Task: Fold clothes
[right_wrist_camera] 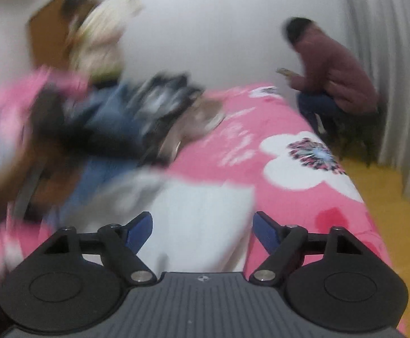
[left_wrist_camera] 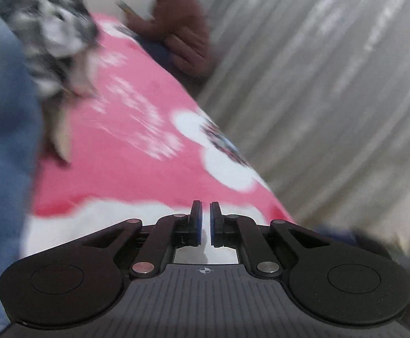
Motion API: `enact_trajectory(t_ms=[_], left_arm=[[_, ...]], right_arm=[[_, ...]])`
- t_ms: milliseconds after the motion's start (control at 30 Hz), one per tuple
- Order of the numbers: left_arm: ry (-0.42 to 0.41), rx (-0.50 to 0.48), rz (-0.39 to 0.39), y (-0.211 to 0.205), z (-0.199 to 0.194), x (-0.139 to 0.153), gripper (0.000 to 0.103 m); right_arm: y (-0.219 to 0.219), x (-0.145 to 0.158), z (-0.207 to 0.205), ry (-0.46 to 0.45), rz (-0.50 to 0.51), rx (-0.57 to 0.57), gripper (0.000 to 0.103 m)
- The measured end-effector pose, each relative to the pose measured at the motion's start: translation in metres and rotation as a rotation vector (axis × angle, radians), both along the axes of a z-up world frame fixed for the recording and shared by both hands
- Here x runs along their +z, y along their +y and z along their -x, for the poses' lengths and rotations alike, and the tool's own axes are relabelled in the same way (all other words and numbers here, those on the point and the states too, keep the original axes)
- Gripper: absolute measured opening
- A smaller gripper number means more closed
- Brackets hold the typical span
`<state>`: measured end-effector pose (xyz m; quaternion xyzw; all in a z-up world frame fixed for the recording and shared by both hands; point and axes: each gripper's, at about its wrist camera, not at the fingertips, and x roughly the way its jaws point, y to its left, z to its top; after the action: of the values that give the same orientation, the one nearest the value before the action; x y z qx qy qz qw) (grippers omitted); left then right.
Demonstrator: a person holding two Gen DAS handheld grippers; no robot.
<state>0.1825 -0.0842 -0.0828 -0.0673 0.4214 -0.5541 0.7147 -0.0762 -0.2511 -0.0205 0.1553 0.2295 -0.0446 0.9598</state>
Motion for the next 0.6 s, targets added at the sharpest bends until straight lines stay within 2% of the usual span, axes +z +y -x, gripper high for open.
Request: enact_trajectory(t_ms=[67, 100, 167, 200, 233, 300, 367, 433, 500, 600], left_arm=[[0.061, 0.021, -0.018, -0.007, 0.002, -0.016, 0.005], [0.085, 0.041, -0.002, -0.005, 0.003, -0.022, 0.005], [0.14, 0.092, 0.056, 0.008, -0.001, -0.029, 0.005], [0.156, 0.123, 0.075, 0.018, -0.004, -0.033, 0.005], [0.152, 0.151, 0.077, 0.028, -0.007, -0.034, 0.005], [0.123, 0.208, 0.068, 0.051, -0.011, -0.032, 0.005], [0.093, 0.247, 0.057, 0.071, -0.016, -0.031, 0.011], [0.106, 0.273, 0.035, 0.08, -0.021, -0.039, 0.011], [0.1, 0.276, -0.001, 0.086, -0.017, -0.043, 0.01], [0.072, 0.296, -0.015, 0.088, -0.013, -0.048, 0.004]], right_arm=[[-0.022, -0.003, -0.025, -0.035, -0.062, 0.001, 0.081], [-0.032, -0.01, -0.042, -0.025, -0.087, -0.014, 0.081], [-0.05, -0.028, -0.071, 0.057, -0.135, -0.097, 0.08], [-0.062, -0.04, -0.079, 0.104, -0.206, -0.138, 0.075], [-0.074, -0.053, -0.085, 0.149, -0.289, -0.177, 0.076], [-0.092, -0.071, -0.076, 0.114, -0.504, -0.181, 0.073], [-0.101, -0.075, -0.07, 0.099, -0.631, -0.12, 0.068], [-0.103, -0.083, -0.069, 0.106, -0.778, -0.069, 0.061], [-0.099, -0.084, -0.072, 0.127, -0.737, -0.092, 0.05], [-0.096, -0.083, -0.065, 0.119, -0.695, -0.143, 0.04]])
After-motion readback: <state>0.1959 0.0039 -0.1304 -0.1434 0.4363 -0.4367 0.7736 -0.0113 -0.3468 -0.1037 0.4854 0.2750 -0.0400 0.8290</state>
